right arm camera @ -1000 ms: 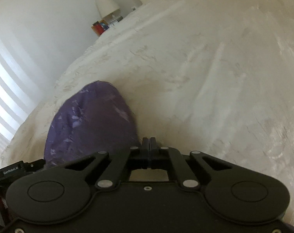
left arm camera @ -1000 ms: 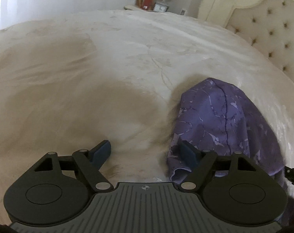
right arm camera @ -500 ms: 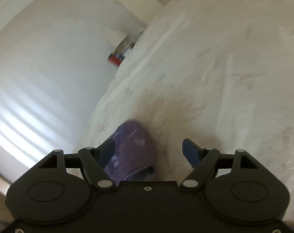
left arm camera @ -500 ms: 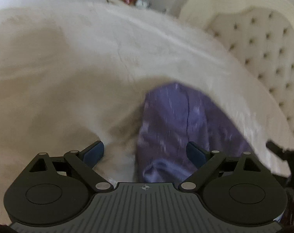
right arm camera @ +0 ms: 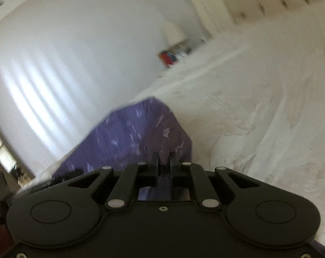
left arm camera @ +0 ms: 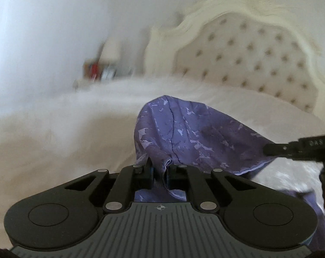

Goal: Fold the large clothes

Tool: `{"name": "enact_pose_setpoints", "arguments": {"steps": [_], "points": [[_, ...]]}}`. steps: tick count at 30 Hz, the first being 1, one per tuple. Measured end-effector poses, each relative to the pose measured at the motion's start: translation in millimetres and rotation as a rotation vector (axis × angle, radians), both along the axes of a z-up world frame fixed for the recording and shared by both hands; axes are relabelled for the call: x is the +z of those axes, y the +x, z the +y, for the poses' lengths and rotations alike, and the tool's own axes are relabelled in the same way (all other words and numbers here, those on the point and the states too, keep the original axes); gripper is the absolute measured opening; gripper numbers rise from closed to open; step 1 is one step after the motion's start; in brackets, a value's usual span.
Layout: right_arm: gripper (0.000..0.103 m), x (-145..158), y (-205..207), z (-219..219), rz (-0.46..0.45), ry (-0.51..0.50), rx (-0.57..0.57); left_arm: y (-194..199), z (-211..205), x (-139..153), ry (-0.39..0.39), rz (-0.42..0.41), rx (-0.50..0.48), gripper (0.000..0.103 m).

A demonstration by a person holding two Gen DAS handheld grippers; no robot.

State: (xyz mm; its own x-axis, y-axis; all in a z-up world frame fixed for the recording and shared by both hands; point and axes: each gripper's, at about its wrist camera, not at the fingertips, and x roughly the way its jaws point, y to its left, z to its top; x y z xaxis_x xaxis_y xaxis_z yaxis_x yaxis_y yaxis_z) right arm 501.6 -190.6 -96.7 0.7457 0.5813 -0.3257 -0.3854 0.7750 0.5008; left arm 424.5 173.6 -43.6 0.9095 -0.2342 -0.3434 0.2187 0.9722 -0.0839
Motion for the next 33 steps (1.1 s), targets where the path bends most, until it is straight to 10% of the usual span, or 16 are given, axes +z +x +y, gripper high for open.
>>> {"name": "enact_pose_setpoints", "arguments": {"steps": [6, 10, 15, 23, 25, 27, 33], "points": [[0.023, 4, -80, -20, -0.022, -0.038, 0.074, -95, -15, -7, 0.074, -0.097, -0.134, 0.013], [0.063, 2, -114, -17, -0.023, -0.211, 0.062, -120, -30, -22, 0.170, -0.050, -0.184, 0.018], [0.089, 42, -140, 4, -0.197, -0.368, 0.065, -123, -31, -29, 0.140, -0.027, -0.188, 0.018], [0.091, 72, -145, 87, -0.516, -0.849, 0.263, -127, -22, -33, 0.132, -0.009, -0.203, 0.019], [0.081, 70, -139, 106, -0.555, -0.926, 0.330, -127, -21, -34, 0.124, 0.009, -0.190, 0.019], [0.002, 72, -125, 118, -0.492, -0.935, 0.400, -120, -18, -33, 0.140, 0.066, -0.172, 0.023], [0.006, 104, -89, 131, -0.431, -0.828, 0.303, -143, -18, -3, 0.083, 0.029, -0.152, 0.049]]}}
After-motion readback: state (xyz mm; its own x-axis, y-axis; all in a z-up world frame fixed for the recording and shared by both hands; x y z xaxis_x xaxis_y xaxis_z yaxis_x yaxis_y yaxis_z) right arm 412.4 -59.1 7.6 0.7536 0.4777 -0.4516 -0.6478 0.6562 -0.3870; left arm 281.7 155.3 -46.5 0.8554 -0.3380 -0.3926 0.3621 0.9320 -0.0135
